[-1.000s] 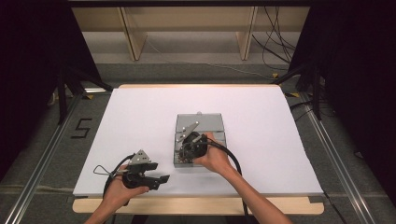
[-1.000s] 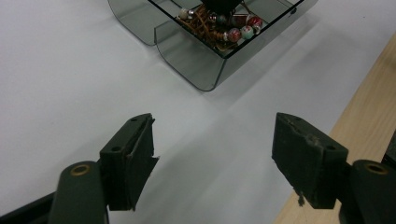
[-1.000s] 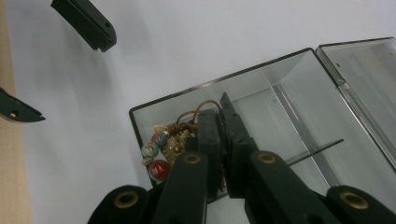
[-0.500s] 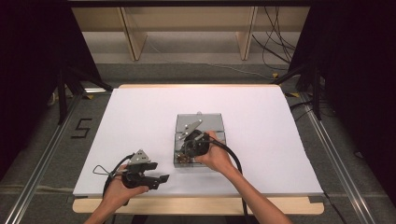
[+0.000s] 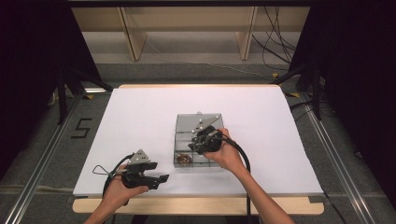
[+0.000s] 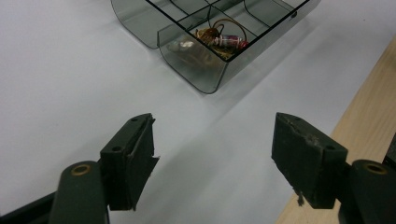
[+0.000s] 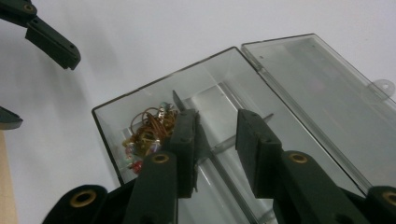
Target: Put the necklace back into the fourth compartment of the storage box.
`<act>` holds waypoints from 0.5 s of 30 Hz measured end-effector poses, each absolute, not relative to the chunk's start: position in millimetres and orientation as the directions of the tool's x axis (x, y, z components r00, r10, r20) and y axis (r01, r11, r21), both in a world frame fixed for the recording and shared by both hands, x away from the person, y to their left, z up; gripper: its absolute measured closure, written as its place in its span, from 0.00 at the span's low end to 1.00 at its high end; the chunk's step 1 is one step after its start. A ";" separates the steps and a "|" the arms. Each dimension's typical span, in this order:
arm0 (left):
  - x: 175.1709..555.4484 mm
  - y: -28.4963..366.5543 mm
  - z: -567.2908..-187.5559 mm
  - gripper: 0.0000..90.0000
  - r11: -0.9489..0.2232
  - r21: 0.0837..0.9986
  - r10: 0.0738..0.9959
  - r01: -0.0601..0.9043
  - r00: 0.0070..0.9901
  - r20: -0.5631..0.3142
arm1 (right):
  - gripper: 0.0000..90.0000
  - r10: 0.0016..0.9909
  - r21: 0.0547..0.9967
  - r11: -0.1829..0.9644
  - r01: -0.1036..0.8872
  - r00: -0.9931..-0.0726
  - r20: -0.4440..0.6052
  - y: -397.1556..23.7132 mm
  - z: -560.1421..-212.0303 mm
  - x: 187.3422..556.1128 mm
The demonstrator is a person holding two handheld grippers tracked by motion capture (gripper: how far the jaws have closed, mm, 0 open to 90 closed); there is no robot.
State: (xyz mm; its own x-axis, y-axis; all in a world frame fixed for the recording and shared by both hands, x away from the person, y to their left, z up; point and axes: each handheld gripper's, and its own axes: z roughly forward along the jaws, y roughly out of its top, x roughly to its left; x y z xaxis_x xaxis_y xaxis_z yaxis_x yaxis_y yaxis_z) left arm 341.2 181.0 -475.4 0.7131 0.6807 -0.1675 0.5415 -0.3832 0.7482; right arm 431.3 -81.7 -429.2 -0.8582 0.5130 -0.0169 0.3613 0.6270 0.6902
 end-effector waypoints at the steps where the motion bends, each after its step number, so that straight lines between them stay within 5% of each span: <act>1: 341.0 179.8 -476.1 0.33 -0.365 0.754 0.687 0.546 0.704 -0.178 | 0.76 0.516 0.697 0.624 0.355 -0.856 -0.026 -84.3 -429.2 432.9; 15: 341.2 179.3 -478.1 0.33 -0.378 0.748 0.681 0.545 0.711 -0.174 | 0.61 0.601 0.707 0.560 0.433 -0.799 0.013 -110.0 -427.2 441.0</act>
State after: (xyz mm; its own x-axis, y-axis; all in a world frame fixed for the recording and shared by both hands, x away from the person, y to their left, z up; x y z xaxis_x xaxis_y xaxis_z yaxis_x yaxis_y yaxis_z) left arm 341.2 179.3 -478.1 0.7112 0.6812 -0.1736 0.5449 -0.3782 0.7484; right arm 441.0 -110.0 -427.2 -0.7988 0.6015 0.0129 0.4329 0.5598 0.7066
